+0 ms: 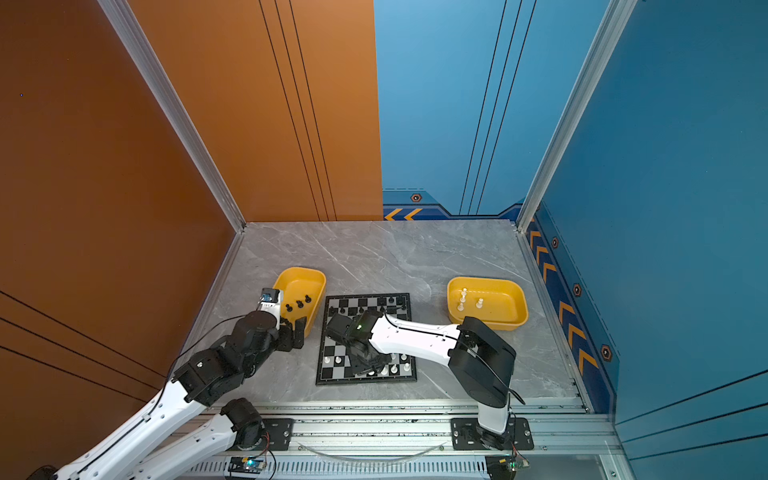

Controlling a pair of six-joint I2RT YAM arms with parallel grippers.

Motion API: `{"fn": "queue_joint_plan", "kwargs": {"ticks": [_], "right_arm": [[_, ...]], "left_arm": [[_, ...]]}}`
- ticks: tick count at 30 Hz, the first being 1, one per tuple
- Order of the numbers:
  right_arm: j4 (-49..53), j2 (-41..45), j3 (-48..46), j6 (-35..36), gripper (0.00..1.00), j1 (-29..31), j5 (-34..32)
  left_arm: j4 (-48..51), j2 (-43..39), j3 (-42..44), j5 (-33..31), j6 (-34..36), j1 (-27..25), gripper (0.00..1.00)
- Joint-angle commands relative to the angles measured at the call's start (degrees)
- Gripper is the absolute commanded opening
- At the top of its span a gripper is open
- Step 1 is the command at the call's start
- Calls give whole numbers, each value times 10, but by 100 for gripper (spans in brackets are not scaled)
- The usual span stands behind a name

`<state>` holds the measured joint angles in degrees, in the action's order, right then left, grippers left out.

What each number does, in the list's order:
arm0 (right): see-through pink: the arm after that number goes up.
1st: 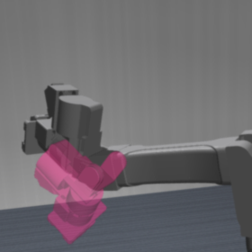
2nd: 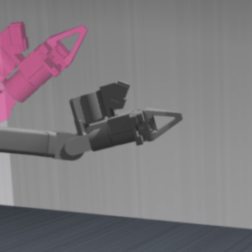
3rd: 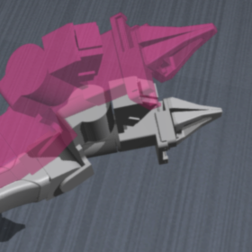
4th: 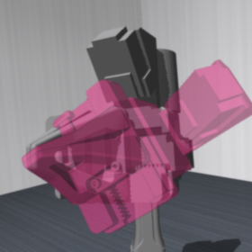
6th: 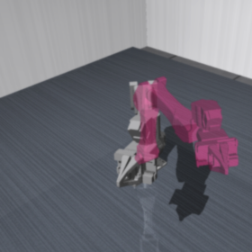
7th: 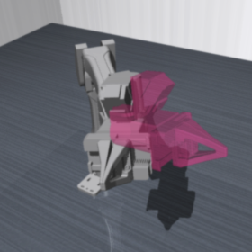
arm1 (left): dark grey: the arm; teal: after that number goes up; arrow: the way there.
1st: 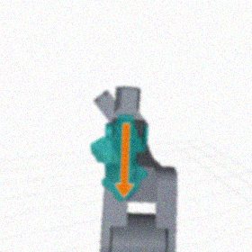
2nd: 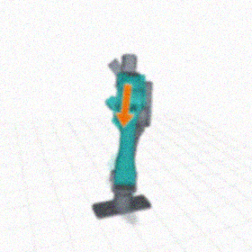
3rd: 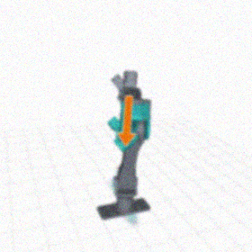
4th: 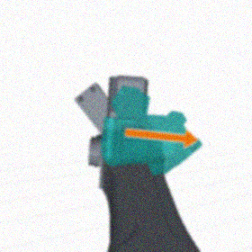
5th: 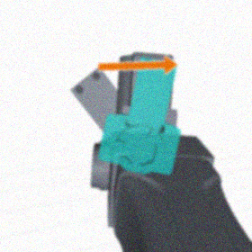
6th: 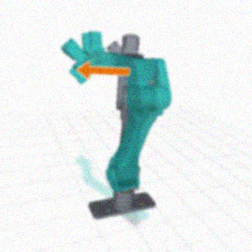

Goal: Set up the chess pieces on the board
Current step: 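Lower the white piece onto a nearest-row square and open the right gripper, then move the open right gripper back over the white-piece tray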

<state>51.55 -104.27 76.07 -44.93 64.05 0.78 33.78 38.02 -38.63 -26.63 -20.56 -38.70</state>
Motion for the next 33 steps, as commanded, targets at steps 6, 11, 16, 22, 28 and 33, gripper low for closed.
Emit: {"fn": "queue_joint_plan", "kwargs": {"ticks": [6,11,16,22,28,33], "right_arm": [[14,7,-4,-4,31,-3,-23],[28,34,2,-2,36,-6,-35],[62,72,37,9,39,-36,-56],[91,151,53,39,45,-150,-67],[108,193,22,107,44,-369,-76],[81,167,21,147,40,-506,-76]], "left_arm": [[2,-3,8,-10,6,1,98],[-7,0,3,-8,11,1,98],[-45,35,-14,-3,35,6,98],[-127,154,-77,36,66,11,98],[-159,318,-208,65,77,-14,98],[-148,449,-336,70,120,-53,98]]}}
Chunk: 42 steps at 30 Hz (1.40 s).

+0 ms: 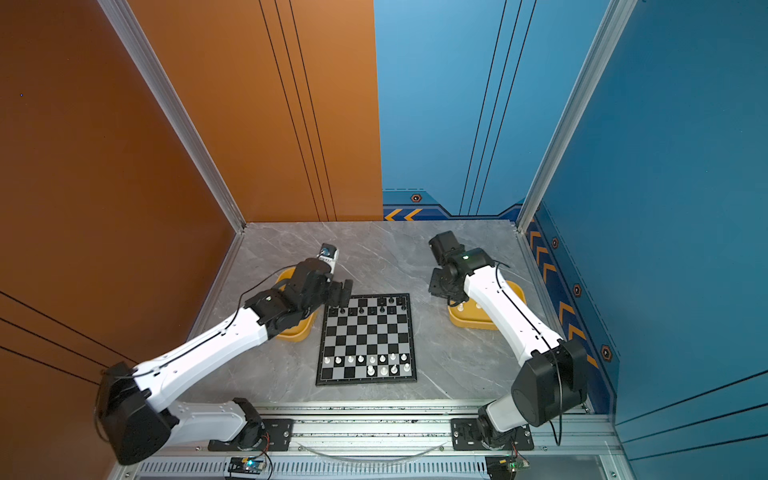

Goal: Set up the chess pieces on the board
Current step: 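Move the open right gripper back over the white-piece tray, then grasp another tall white piece with the right gripper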

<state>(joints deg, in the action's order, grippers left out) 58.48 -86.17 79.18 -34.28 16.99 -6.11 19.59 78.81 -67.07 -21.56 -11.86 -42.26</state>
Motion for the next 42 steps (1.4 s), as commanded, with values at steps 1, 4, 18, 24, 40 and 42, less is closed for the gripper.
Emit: {"fn": "queue_joint_plan", "kwargs": {"ticks": [1,4,18,24,40,42], "right_arm": [[5,-23,-11,46,39,-51,-4],[-13,-59,-12,62,36,-94,5],[-64,-173,3,88,37,-195,27],[-69,-213,21,96,38,-203,36],[-77,-256,41,98,28,-219,59],[-77,-257,40,99,27,-219,61]], "left_arm": [[-6,60,-70,24,35,-20,98],[-4,114,-125,50,38,-25,98],[23,237,-265,115,50,-13,98],[29,256,-288,130,43,4,98],[41,260,-293,138,35,31,98],[42,259,-292,136,35,31,98]]}}
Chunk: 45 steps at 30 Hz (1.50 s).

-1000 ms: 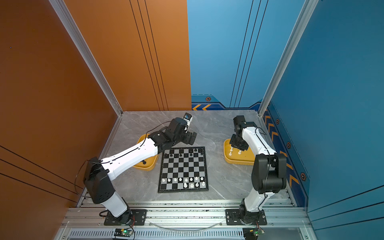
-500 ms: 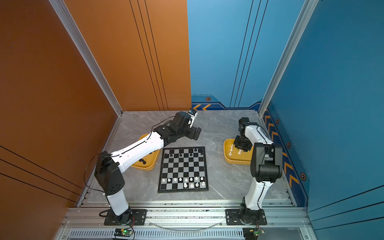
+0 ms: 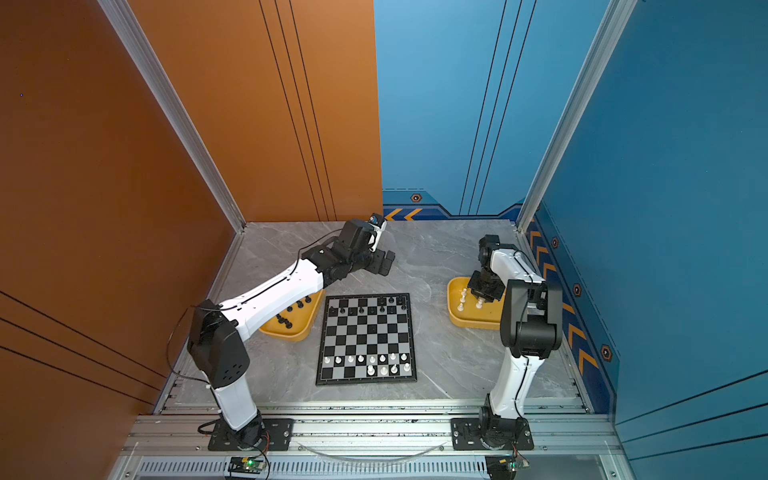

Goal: Set up the chess pieces on the board
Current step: 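Grasp another tall white piece with the right gripper, then carry the white piece toward the board while the left gripper lowers toward black pieces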

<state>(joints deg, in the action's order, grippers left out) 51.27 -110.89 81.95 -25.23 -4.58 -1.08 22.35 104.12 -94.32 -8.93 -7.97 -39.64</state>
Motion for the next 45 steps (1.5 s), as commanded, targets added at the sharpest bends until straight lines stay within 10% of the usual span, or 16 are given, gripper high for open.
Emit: {"fn": "queue_joint_plan", "kwargs": {"ticks": [1,29,45], "right_arm": [[-6,-10,12,8,26,-3,11],[70,87,37,27,10,52,21],[89,238,-25,-203,11,411,-93]], "left_arm": [[16,5,-19,9,-3,5,98],[79,-170,135,-126,-43,-2,98],[116,-529,427,-41,-48,59,98]]}}
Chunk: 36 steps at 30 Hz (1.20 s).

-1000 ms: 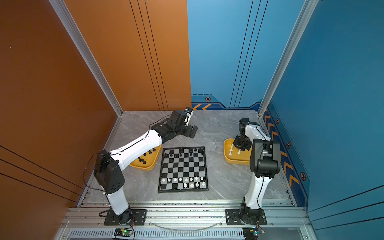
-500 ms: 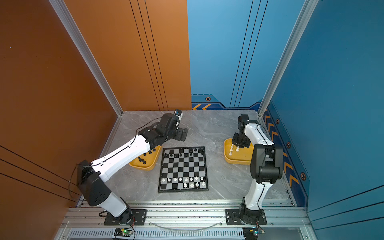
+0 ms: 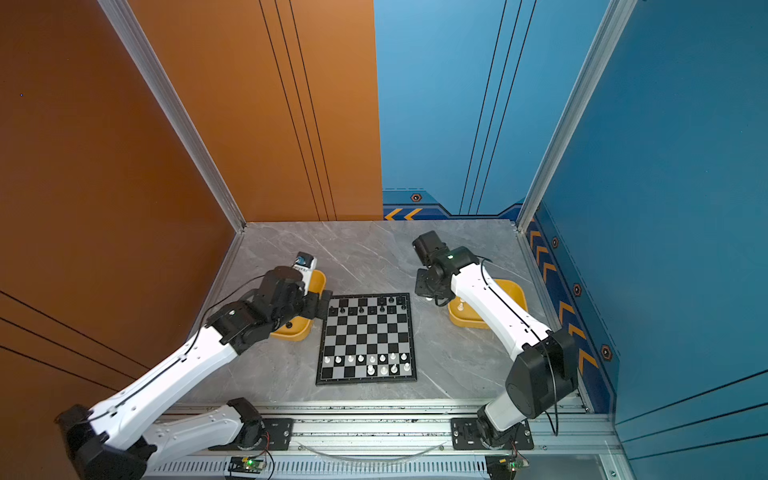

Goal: Set up the chess pieces on the board
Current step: 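Carry the white piece toward the board while the left gripper lowers toward black pieces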

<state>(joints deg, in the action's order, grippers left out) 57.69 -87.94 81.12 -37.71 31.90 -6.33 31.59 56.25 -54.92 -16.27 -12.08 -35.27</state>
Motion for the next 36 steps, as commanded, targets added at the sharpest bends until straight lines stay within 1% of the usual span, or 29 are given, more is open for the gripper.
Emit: {"fn": "queue_joint_plan", "kwargs": {"ticks": [1,2,3,6,9,12,19,27,36], "right_arm": [[25,6,-16,-91,11,69,-46],[23,0,-14,-109,11,108,-54],[23,-7,-11,-121,11,134,-59],[23,-33,-1,-154,11,202,-72],[16,-61,11,-180,11,254,-76],[0,-90,21,-195,11,289,-68],[-2,-136,60,-187,11,329,-55],[-20,-154,57,-178,11,347,-38],[-29,-193,55,-166,11,383,-14]], "left_arm": [[25,-68,44,39,-6,22,98],[28,-86,58,48,-6,33,98],[32,-100,67,59,-6,42,98],[50,-127,80,85,-5,62,98],[64,-148,85,77,3,50,98],[73,-166,90,71,4,49,98],[85,-192,97,70,-4,60,98],[96,-198,95,78,-10,71,98],[102,-217,105,80,-20,75,98]]}}
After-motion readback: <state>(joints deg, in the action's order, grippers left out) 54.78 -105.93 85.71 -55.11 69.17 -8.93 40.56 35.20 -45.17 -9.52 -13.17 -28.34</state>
